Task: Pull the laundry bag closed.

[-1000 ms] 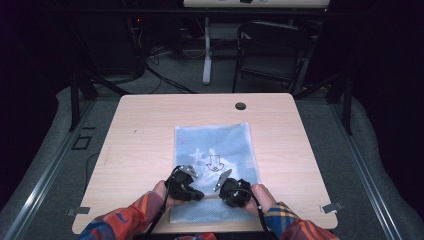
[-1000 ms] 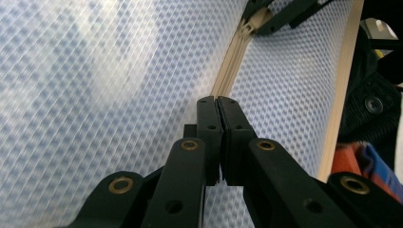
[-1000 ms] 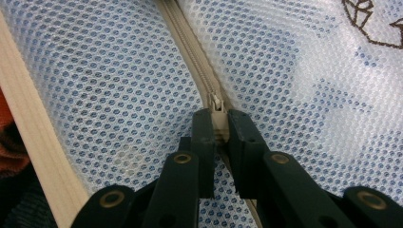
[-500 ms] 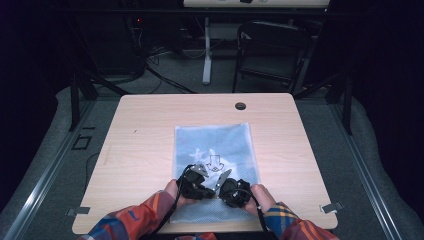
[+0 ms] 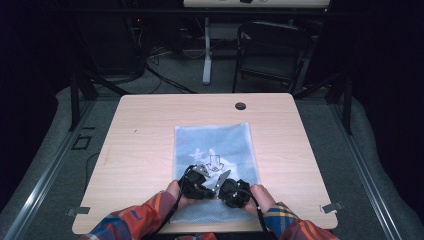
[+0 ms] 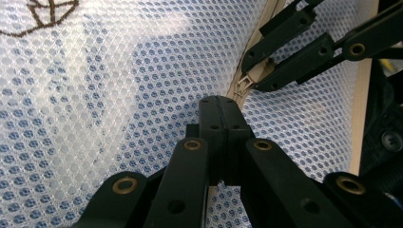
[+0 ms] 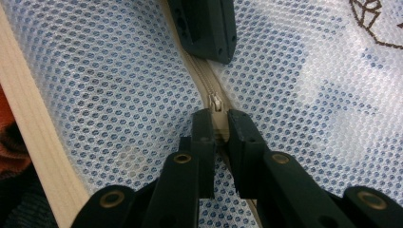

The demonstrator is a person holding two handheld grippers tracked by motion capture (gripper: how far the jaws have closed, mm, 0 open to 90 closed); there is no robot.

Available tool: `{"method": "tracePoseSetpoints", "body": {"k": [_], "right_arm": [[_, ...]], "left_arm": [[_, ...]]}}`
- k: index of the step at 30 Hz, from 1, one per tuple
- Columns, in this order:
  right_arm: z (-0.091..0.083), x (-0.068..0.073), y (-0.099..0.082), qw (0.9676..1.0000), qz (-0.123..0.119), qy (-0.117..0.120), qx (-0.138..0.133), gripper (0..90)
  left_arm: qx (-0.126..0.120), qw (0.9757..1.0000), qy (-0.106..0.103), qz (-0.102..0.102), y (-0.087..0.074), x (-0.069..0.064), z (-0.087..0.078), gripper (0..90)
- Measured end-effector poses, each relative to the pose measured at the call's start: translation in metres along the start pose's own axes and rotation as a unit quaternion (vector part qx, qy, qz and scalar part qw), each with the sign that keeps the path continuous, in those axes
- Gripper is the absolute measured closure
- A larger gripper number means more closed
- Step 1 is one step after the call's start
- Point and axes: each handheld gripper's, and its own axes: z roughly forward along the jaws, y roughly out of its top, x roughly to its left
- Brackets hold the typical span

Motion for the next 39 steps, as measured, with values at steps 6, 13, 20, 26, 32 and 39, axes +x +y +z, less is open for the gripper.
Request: {"method": "tracePoseSetpoints", "body": {"k": [6,13,20,26,32,39], "right_arm": [[0.0004,0.0000,0.0001,1.0000,0.003,0.000,0.000,82.3],[0.0003,-0.0003,-0.0002,1.0000,0.003,0.001,0.001,82.4],[0.0001,-0.0006,-0.0008,1.0000,0.004,0.003,-0.001,82.4],[-0.0008,-0.0012,-0.0020,1.0000,0.006,0.003,0.001,82.4],[-0.0015,-0.0021,-0.0027,1.0000,0.006,0.003,0.002,82.3],[-0.0029,-0.0033,-0.0042,1.0000,0.007,0.003,0.006,82.4]], "left_arm": [[-0.001,1.0000,0.001,0.001,-0.0003,-0.0004,0.0001,90.0],[-0.001,1.0000,0.002,0.001,-0.0004,-0.0006,0.0003,90.0],[0.000,1.0000,0.003,0.005,-0.0004,-0.0008,0.0003,90.0],[0.000,1.0000,0.003,0.004,-0.0004,-0.0007,0.0002,90.0],[0.000,1.0000,0.002,0.004,-0.0004,-0.0005,0.0003,90.0],[-0.001,1.0000,0.001,0.005,-0.0003,-0.0005,0.0004,90.0]]}}
